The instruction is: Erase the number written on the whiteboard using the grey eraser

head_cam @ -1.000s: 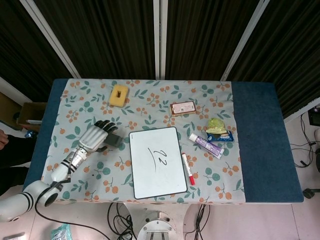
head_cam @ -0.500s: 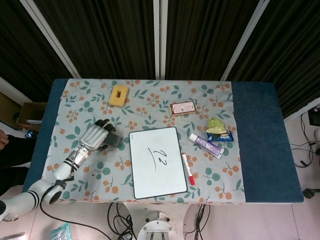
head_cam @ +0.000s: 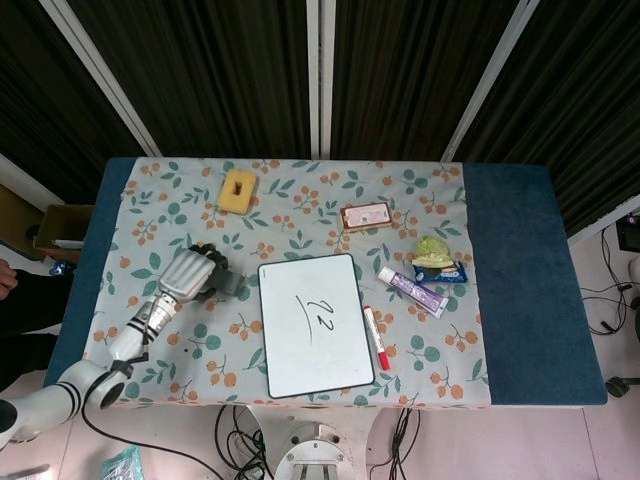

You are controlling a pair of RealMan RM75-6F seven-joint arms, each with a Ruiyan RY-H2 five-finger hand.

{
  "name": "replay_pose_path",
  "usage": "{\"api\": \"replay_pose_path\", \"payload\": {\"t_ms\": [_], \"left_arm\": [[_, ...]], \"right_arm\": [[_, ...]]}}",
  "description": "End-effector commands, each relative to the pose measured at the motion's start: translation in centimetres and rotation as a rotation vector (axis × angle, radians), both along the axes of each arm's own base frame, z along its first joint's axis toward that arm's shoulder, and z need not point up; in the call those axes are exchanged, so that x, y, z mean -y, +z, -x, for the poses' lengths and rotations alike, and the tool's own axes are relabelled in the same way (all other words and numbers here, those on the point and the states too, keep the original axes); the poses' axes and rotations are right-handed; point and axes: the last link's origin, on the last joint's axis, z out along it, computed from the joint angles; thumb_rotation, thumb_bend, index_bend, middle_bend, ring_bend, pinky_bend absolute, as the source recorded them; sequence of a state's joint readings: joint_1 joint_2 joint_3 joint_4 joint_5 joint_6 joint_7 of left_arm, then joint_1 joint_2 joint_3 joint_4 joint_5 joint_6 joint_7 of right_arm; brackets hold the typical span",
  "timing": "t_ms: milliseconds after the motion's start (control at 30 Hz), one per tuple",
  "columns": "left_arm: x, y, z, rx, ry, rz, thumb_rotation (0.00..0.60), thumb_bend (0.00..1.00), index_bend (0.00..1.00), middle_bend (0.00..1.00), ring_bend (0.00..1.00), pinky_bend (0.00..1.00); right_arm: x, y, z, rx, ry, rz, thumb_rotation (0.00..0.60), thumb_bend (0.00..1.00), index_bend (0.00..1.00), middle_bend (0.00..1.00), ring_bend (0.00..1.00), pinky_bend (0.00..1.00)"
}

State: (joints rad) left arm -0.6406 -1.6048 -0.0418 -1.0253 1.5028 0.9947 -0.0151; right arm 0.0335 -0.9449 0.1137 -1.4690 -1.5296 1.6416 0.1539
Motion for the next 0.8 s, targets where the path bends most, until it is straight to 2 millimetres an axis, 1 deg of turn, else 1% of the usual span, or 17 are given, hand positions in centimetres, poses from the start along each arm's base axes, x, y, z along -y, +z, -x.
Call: {"api": "replay_pose_path", "payload": {"t_ms": [33, 200, 300, 367, 433, 567, 800], "left_arm": [[0.0, -0.1, 0.0, 0.011, 0.002, -0.001, 0.6, 0.33, 0.48, 0.41, 0.29, 0.41], [-0.2, -0.1, -0.3, 0.047, 0.007, -0.017, 0.6, 0.42, 0.55, 0.48, 0.35, 0.48], [-0.3, 0.1, -0.9, 0.094, -0.005, -0.039, 0.6, 0.44, 0.61, 0.53, 0.41, 0.53], [-0.2, 0.2, -1.8, 0.147, -0.017, -0.041, 0.6, 0.46, 0.63, 0.55, 0.43, 0.56], [0.2, 0.4, -3.3, 0.189, -0.049, -0.03, 0.6, 0.47, 0.65, 0.57, 0.45, 0.58], [1.8, 0.2, -5.9, 0.23, -0.08, 0.033, 0.6, 0.49, 0.68, 0.6, 0.47, 0.6], [5.2, -1.8, -9.9, 0.222, -0.129, 0.16, 0.6, 0.51, 0.68, 0.61, 0.48, 0.6]], "right_arm": [[0.0, 0.0, 0.1, 0.001, -0.003, -0.001, 0.6, 0.48, 0.0, 0.0, 0.0, 0.0], [0.1, -0.1, 0.2, 0.002, -0.006, 0.0, 0.6, 0.48, 0.0, 0.0, 0.0, 0.0], [0.1, 0.0, 0.2, 0.002, -0.005, 0.002, 0.6, 0.48, 0.0, 0.0, 0.0, 0.0], [0.1, 0.1, 0.2, 0.0, -0.004, 0.005, 0.6, 0.48, 0.0, 0.0, 0.0, 0.0], [0.1, 0.2, 0.2, 0.0, -0.004, 0.009, 0.6, 0.48, 0.0, 0.0, 0.0, 0.0], [0.1, 0.1, 0.3, 0.004, -0.006, 0.004, 0.6, 0.48, 0.0, 0.0, 0.0, 0.0], [0.2, 0.0, 0.5, 0.005, -0.011, 0.001, 0.6, 0.48, 0.0, 0.0, 0.0, 0.0]]}}
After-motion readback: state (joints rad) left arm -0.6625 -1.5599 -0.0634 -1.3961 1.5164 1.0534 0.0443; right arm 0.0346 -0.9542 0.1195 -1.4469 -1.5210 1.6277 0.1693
